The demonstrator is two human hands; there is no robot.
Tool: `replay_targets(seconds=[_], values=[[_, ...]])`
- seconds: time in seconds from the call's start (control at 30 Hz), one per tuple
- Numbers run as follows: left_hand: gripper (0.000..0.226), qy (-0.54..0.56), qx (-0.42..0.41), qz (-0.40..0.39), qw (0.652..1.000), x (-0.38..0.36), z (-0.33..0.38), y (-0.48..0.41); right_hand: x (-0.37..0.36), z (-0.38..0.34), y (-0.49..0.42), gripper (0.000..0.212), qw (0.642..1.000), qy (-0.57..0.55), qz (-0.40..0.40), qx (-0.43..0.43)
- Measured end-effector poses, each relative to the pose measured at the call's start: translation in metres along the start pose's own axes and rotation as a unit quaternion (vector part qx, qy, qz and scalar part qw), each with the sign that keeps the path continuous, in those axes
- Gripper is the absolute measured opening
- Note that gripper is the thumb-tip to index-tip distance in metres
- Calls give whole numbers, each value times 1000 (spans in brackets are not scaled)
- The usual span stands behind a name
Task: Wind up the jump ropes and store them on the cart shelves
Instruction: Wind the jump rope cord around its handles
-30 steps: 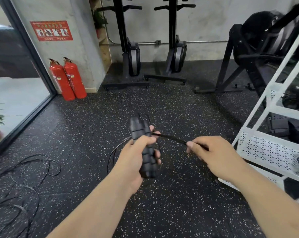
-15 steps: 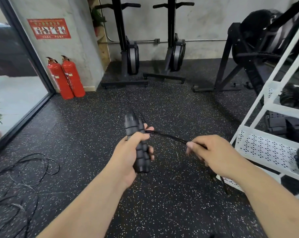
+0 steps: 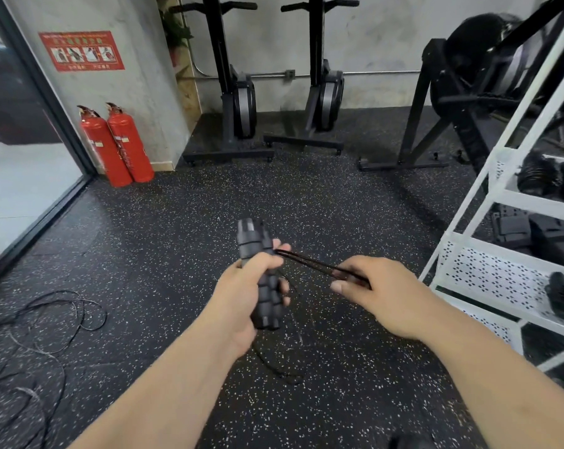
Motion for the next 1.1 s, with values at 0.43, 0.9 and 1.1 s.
replay_targets(seconds=[0.43,0.9,1.1], values=[[48,-538,-148,-43,829,-13,16,10,17,-8,6,67,993,50,105,-31],[31,-325,-162,-73,929,-15,39,10,32,-37,11,25,984,-107,120,78],[49,-34,-57,-29,997,-20,13,15,44,-55,28,23,952,-112,281,44]])
Point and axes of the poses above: each hand's wrist, its own y-axis away from the middle knuckle, its own x-axis out of the back of the hand, z = x × y, the point moved 9 cm from there along -y, towards the middle knuckle, and after that the axes turned 15 degrees about y, right-handed, at the moved point
